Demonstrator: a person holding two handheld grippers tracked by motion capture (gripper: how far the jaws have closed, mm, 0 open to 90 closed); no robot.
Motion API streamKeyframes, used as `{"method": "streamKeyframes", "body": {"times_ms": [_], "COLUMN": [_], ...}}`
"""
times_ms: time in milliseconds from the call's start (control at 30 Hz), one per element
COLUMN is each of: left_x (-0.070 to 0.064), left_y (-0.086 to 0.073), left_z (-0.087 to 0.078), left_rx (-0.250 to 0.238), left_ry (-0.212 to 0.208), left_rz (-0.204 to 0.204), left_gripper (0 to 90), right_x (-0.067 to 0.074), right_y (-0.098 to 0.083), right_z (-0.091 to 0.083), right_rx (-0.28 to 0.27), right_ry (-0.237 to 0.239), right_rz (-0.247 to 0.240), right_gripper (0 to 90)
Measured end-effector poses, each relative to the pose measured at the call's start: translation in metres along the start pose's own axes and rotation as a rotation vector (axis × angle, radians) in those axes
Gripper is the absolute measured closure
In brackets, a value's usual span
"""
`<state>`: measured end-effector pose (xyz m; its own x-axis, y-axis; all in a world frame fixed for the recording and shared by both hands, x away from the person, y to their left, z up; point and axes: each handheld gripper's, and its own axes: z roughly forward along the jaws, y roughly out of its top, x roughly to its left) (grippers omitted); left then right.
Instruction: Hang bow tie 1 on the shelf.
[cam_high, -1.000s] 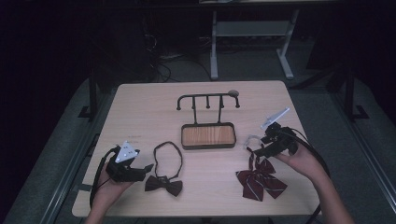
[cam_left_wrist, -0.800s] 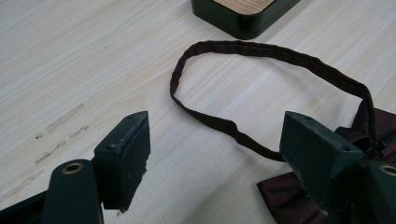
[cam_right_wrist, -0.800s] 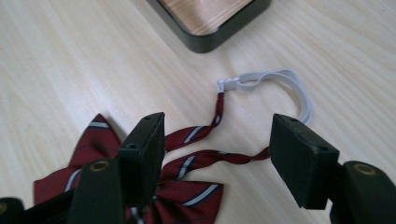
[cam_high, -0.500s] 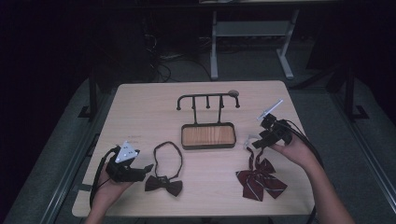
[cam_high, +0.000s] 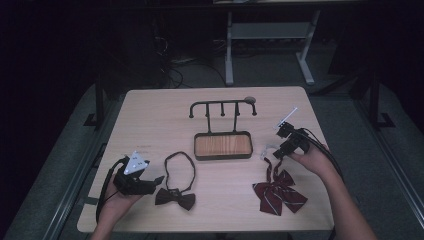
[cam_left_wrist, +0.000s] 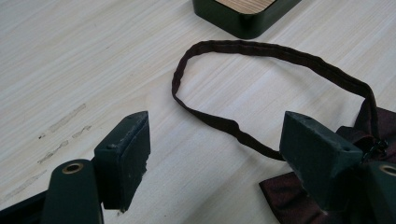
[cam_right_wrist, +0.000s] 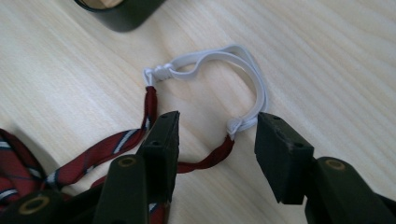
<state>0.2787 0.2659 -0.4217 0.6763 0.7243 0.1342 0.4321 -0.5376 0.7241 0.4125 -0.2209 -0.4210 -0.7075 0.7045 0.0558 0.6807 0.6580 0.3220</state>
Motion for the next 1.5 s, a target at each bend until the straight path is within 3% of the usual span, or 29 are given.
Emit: {"method": "streamKeyframes", "body": {"times_ms": [367, 600, 1133, 1500], "left_x": [0.001, 0.001, 0.001, 0.001], "left_y": [-0.001, -0.001, -0.001, -0.001], "left_z": [0.000, 0.000, 0.000, 0.001], "left_rx": [-0.004, -0.001, 0.000, 0.003], "left_ry": [0.004, 0.004, 0.006, 0.005], "left_rz": [-0.015, -0.009, -0.006, -0.008], "left_gripper": [25.1, 25.2, 25.2, 25.2], "right_x": [-0.004, -0.006, -0.004, -0.001], "right_y": [0.001, 0.001, 0.003, 0.004], "right_z": [0.007, 0.010, 0.014, 0.015], "right_rx": [0.046, 0.068, 0.100, 0.097], "right_ry": [-0.032, -0.016, -0.048, -0.046], "right_rz": [0.022, 0.040, 0.019, 0.012], "right_gripper": [56.8, 61.0, 70.0, 66.1]}}
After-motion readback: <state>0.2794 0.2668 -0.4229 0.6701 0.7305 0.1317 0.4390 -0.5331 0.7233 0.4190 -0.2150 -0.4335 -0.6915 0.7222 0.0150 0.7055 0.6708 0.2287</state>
